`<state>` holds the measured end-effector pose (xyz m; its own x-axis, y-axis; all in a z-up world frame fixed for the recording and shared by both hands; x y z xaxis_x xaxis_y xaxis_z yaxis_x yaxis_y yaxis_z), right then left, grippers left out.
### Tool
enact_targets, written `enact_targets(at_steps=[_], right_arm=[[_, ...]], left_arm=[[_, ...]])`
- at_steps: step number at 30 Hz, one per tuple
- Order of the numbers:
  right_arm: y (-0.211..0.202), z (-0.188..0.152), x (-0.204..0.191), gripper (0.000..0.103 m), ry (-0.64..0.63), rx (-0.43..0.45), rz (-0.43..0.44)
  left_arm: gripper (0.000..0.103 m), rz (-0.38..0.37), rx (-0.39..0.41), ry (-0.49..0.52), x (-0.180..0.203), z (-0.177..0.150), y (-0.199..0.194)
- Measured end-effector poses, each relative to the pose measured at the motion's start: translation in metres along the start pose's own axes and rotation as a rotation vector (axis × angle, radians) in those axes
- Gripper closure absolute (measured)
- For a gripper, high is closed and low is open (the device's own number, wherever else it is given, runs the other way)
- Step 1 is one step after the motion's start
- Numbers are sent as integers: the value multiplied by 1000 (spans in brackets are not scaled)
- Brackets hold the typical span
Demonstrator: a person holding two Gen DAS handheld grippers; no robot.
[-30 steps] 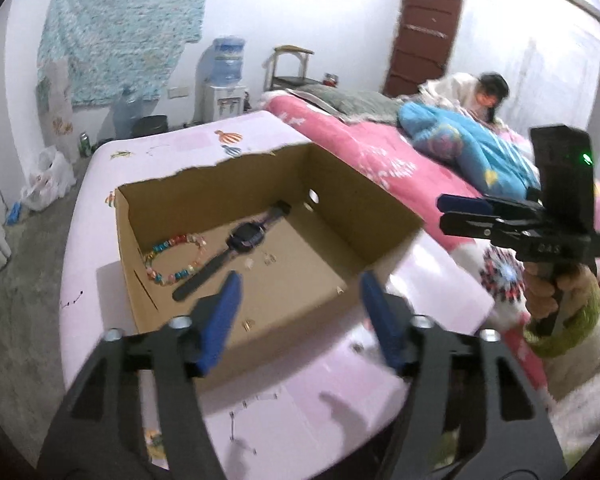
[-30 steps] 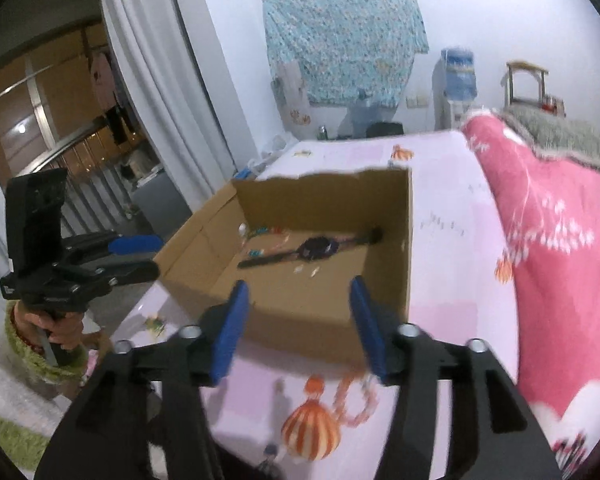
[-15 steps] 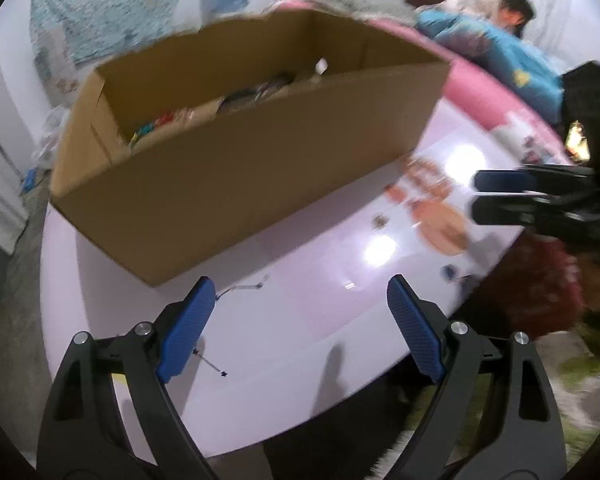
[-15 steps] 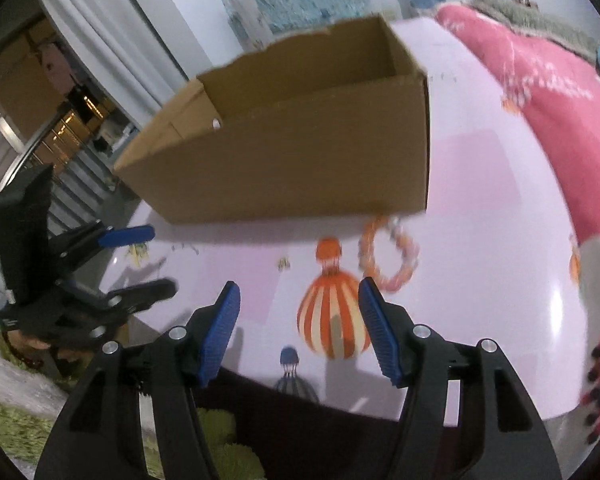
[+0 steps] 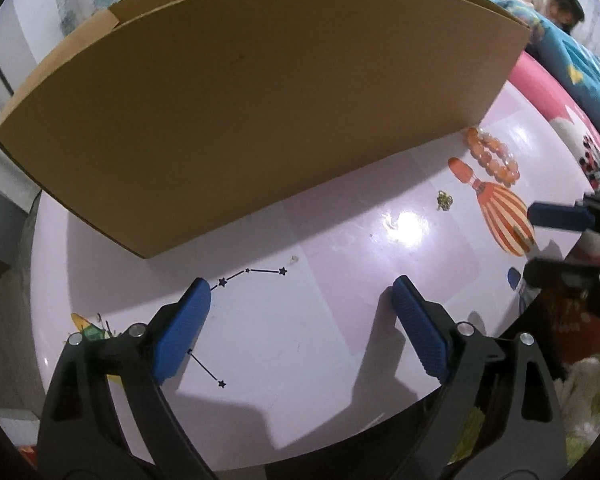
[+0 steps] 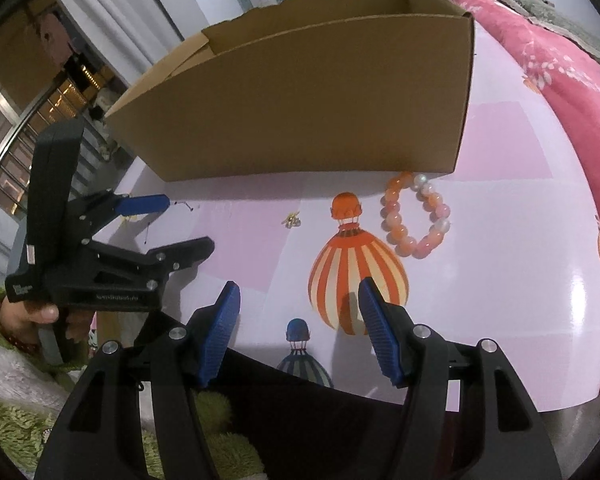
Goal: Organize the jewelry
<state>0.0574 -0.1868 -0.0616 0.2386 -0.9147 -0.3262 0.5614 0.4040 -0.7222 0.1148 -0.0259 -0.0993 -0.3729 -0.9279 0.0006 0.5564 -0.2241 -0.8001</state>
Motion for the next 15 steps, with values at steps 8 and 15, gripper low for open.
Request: enact_targets(at_steps=[8, 15], right_arm=[[8, -4, 6, 43, 6, -18, -11], [9, -3, 8, 43, 6, -16, -19]], left_arm=[[9, 30, -15, -28, -7, -2, -1], [8, 43, -20, -45, -14, -2, -1]])
Point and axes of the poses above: each gripper's, at about its wrist camera, not at the fingertips, and y roughly the way its jaws point, x to its right, z to its top, the point moved 6 cm from there along y, roughly the way its jaws point, and after that the axes turned 10 degrees about x, right-handed, at the moved point
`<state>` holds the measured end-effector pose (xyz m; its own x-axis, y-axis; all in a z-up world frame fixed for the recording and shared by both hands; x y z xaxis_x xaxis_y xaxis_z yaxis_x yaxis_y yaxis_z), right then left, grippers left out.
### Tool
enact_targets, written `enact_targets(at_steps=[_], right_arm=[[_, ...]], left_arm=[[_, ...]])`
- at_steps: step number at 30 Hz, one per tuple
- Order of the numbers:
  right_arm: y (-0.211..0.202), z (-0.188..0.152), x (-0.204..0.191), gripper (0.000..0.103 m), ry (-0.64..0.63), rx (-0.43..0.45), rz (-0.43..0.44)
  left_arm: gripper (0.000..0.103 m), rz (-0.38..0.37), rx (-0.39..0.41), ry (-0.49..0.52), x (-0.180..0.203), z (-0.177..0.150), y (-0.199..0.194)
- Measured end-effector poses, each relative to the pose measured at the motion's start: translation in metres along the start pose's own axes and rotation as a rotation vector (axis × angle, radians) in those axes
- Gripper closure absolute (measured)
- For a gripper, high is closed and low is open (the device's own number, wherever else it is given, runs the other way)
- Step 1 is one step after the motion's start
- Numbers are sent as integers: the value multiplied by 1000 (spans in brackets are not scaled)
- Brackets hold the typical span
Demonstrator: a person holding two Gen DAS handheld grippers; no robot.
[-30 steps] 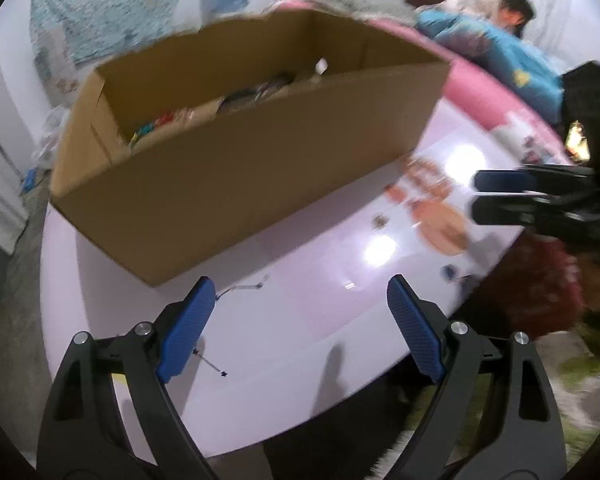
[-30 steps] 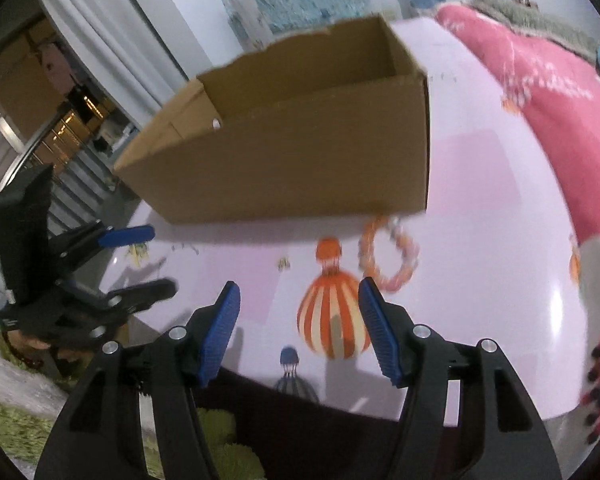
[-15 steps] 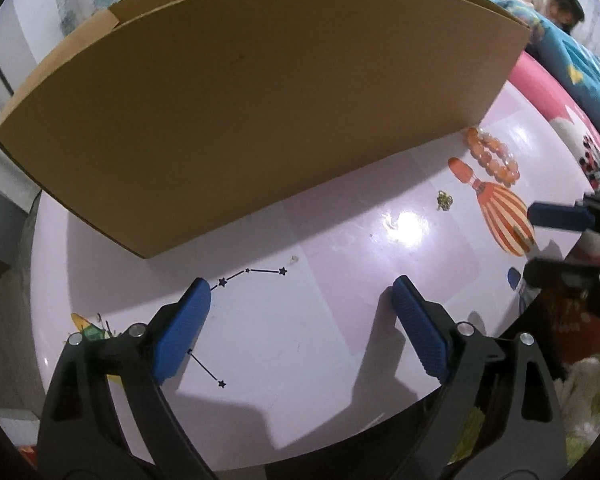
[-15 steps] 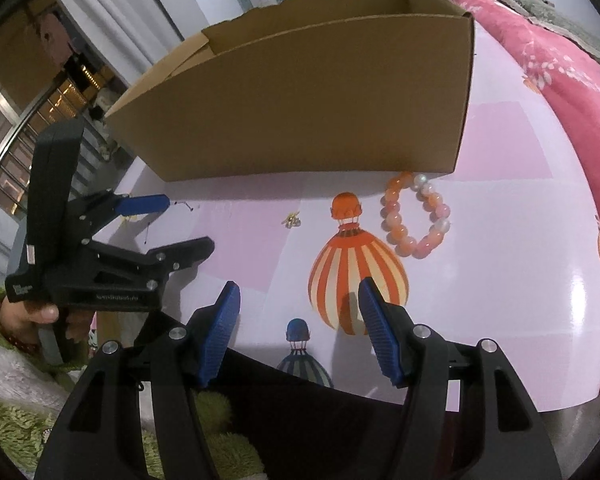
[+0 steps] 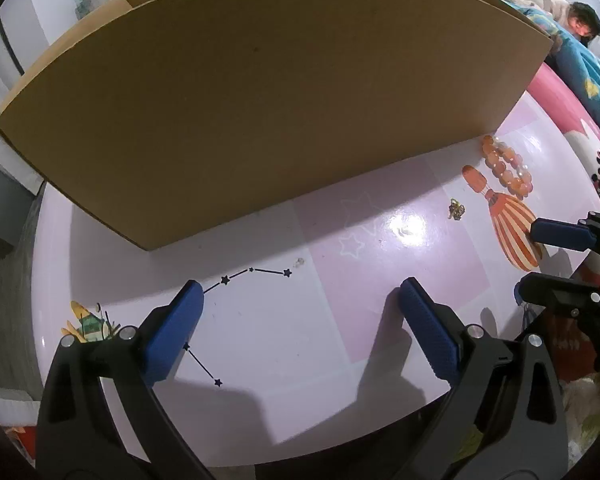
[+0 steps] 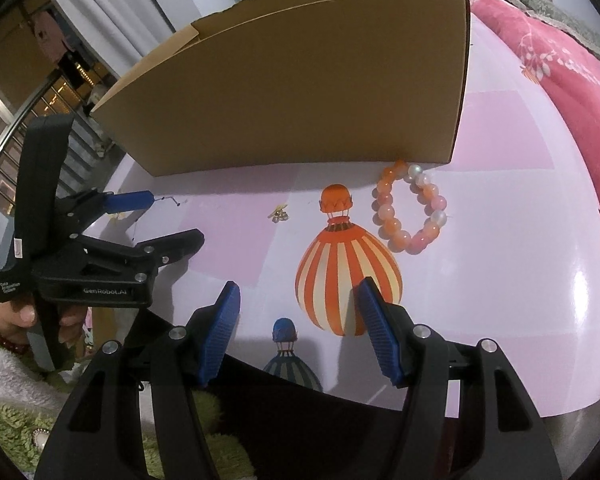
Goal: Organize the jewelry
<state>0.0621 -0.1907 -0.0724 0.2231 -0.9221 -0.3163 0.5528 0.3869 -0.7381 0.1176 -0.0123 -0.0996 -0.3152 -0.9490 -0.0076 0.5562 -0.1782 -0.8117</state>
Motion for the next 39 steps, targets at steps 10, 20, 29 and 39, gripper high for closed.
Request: enact_targets(at_steps=[10, 20, 29, 39], right_arm=[[-1, 3, 4, 43, 3, -3, 4], [1, 4, 3, 42, 3, -8, -4], [2, 4, 1, 39, -3, -10, -8], [2, 4, 0, 38, -4, -10, -9]], left_arm=[[8, 30, -34, -40, 6, 6, -1], [8, 35, -38, -49, 7, 9, -2], [8, 35, -35, -49, 4, 9, -4], [8, 35, -34, -49, 5, 10, -3]])
Point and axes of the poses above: each gripper's, at about its wrist camera, not at the fingertips, and y roughly the way its jaws point, x to its right, z to its top, the point moved 6 cm from there along y, roughly the way its jaws point, and after that the axes turned 10 degrees about x, right-handed, at the moved point
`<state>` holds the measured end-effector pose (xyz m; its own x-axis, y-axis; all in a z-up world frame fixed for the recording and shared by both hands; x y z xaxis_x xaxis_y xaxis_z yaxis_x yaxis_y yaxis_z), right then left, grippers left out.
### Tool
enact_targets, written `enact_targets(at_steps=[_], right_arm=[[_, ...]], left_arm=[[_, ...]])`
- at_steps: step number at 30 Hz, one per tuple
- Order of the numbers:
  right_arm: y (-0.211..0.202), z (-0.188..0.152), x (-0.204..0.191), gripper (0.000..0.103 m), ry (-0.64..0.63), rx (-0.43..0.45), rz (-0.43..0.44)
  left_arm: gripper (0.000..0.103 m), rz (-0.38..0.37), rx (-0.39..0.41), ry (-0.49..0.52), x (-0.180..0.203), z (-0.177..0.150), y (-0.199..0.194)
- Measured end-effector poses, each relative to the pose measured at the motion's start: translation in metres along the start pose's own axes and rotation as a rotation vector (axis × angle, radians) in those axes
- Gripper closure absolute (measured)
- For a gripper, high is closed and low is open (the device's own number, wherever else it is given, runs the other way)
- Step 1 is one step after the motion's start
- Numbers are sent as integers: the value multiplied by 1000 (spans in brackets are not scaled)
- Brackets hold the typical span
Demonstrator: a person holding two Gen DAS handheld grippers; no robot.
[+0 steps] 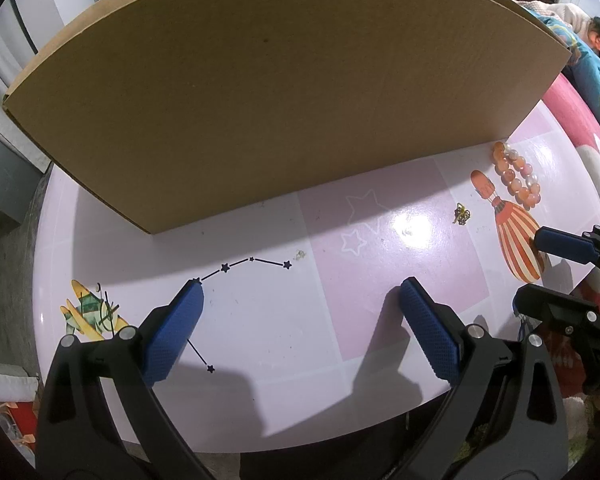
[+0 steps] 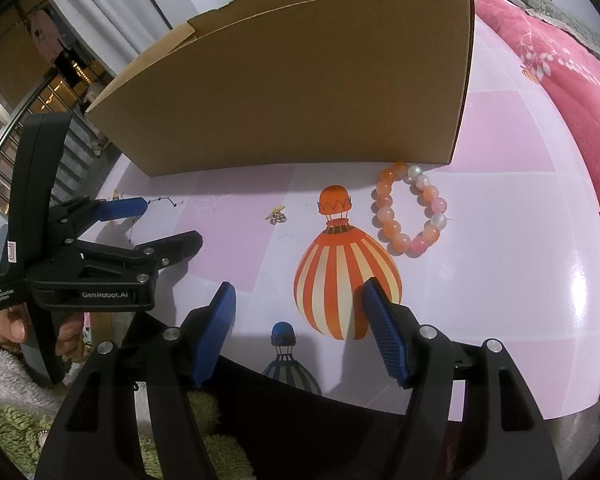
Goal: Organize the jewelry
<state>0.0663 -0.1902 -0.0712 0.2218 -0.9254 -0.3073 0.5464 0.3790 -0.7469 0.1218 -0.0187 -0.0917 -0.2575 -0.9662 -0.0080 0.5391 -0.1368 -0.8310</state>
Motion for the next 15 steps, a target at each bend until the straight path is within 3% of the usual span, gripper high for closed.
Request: enact_targets(at_steps=[10, 15], right_arm=[[1, 1, 0, 38, 5, 1, -5], [-7, 8, 9, 38, 15, 45, -45]], left_arm=[[8, -3, 3, 8, 3, 0, 1], [8, -18, 6, 29, 6, 0, 2]])
Point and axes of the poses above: each gripper's, at about its wrist camera, not at the fingertips, and y roughly the way its jaws point, x to its right, z to its top, the point moved 6 cm from there along y, roughly the way its jaws point, and after that the axes turned 10 degrees about x, right-handed, at the moved point
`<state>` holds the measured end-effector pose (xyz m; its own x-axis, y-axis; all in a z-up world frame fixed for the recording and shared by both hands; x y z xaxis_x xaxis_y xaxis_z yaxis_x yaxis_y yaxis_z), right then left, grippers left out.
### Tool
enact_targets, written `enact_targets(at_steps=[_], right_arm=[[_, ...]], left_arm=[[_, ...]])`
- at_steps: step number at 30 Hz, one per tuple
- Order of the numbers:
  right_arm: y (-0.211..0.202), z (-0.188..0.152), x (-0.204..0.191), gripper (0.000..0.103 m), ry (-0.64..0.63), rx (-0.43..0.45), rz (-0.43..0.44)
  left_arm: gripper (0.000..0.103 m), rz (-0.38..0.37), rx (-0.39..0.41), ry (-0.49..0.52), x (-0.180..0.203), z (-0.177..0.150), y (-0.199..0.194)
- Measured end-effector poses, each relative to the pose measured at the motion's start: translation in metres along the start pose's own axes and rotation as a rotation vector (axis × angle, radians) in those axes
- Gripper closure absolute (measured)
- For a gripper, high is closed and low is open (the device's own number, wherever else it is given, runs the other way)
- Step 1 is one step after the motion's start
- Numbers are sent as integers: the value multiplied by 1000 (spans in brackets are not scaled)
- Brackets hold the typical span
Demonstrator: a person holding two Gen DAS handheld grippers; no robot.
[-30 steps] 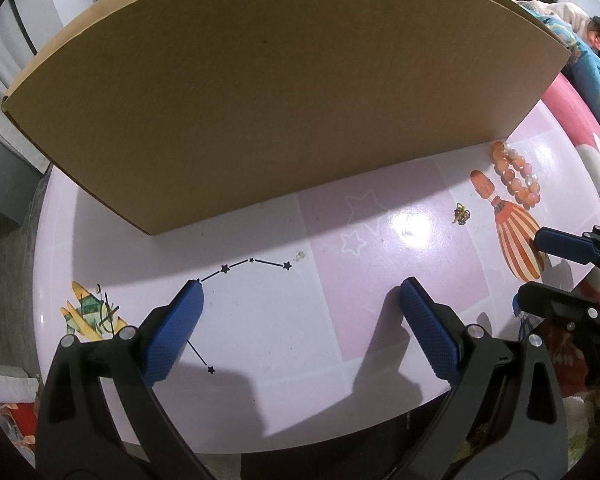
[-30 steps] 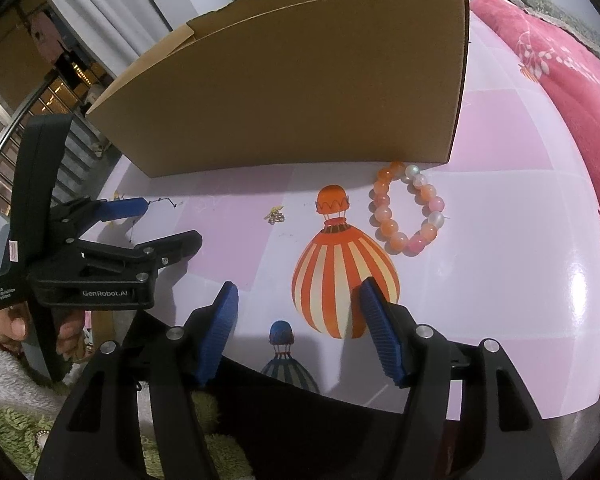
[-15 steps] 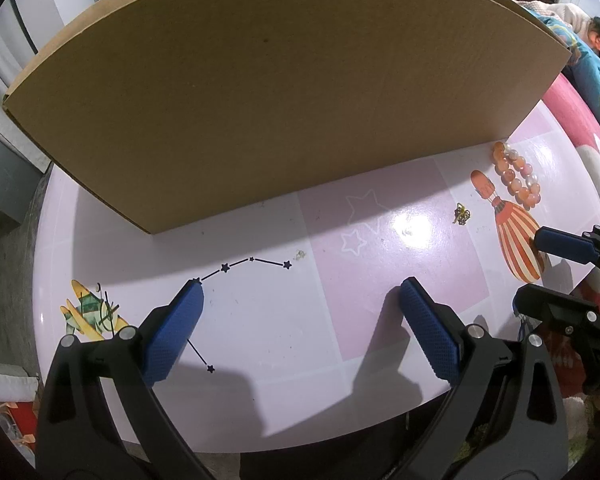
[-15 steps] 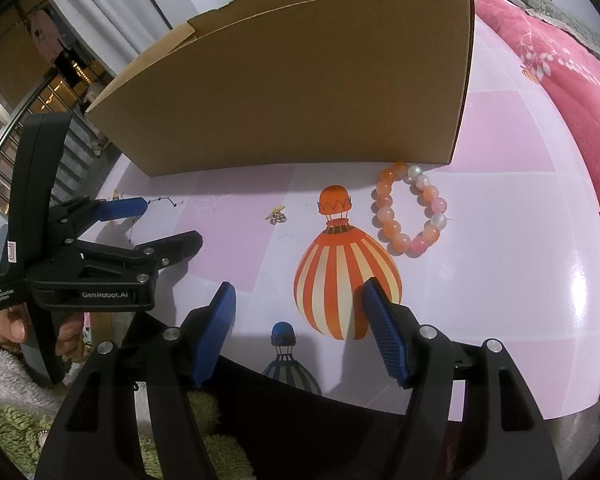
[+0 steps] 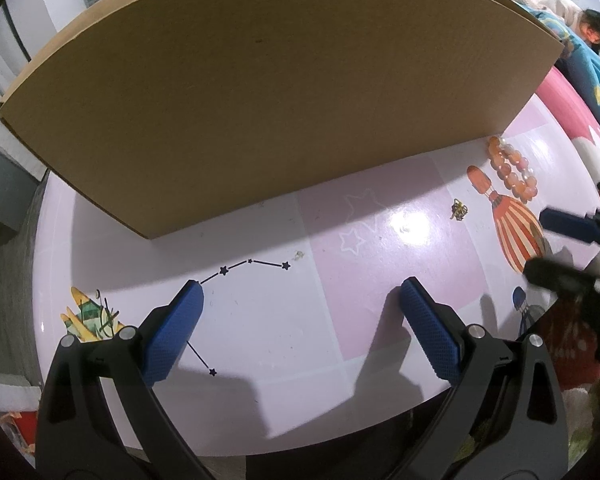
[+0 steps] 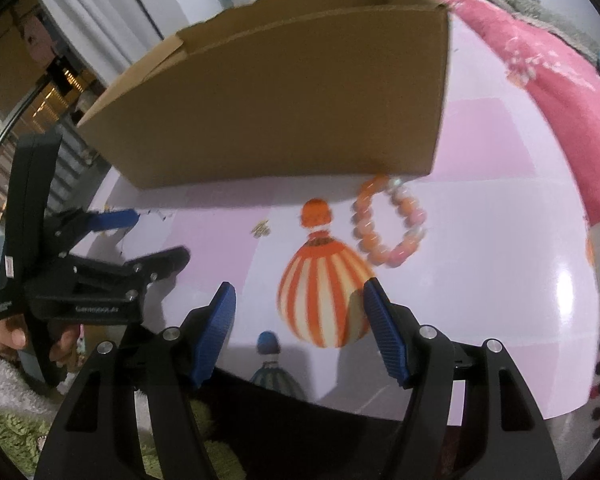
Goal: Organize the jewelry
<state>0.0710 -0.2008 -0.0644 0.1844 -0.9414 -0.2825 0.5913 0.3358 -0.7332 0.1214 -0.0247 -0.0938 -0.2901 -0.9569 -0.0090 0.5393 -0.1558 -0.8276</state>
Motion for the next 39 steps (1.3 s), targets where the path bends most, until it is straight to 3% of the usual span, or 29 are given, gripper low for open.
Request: enact_targets(at_steps=[3, 5, 8, 12, 16, 22, 27, 31, 35, 39], right_arm=[[-5, 8, 6, 39, -13, 42, -36], [-5, 14, 9, 44, -36, 59, -66], [-2, 20, 13, 58, -74, 67, -115], [10, 23, 11, 68, -133, 55, -157], [21, 18, 13, 92, -171, 23, -182], [15, 21, 31, 93, -139, 39, -225], [3, 24, 35, 92, -83, 77, -186], [-8, 26, 30, 74, -40, 115, -120], [-17, 19, 14, 73, -55, 120, -27], [-11, 3, 5, 73, -92, 73, -13]], left_arm=[[8, -10, 4, 14, 2, -1, -2], [8, -16, 7, 20, 1, 1, -2], [8, -21, 15, 27, 2, -1, 1], [8, -26, 24, 33, 0, -2, 3], [8, -29, 34, 39, -1, -4, 3], [8, -34, 56, 44, -1, -5, 1], [7, -28, 80, 43, -1, -7, 0], [7, -29, 107, 44, -3, -18, -12], [7, -40, 138, 48, -2, -24, -19], [7, -55, 177, 45, -6, -39, -30]])
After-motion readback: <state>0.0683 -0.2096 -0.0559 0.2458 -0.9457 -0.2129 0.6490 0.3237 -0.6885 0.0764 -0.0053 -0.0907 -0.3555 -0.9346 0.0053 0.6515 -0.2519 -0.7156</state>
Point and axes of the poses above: each gripper's, at about its wrist camera, not at the fingertips, and y roughly the way its jaws point, x to its right, z to its top, the point moved 6 cm from there along y, roughly the way its jaws point, and after that the axes turned 10 degrees about x, right-handed, at the moved point
